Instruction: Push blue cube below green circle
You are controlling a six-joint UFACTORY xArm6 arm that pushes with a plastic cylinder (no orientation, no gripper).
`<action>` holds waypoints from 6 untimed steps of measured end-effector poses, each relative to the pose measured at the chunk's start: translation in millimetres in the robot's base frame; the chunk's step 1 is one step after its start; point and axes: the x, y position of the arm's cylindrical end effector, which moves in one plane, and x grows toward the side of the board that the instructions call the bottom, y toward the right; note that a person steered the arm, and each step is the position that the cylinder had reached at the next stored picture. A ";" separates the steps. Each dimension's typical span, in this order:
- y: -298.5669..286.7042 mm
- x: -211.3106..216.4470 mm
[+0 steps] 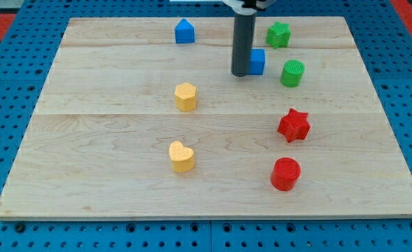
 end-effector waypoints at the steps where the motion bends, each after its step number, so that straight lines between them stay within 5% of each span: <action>1: 10.0 -3.9; 6: 19.4 -37.0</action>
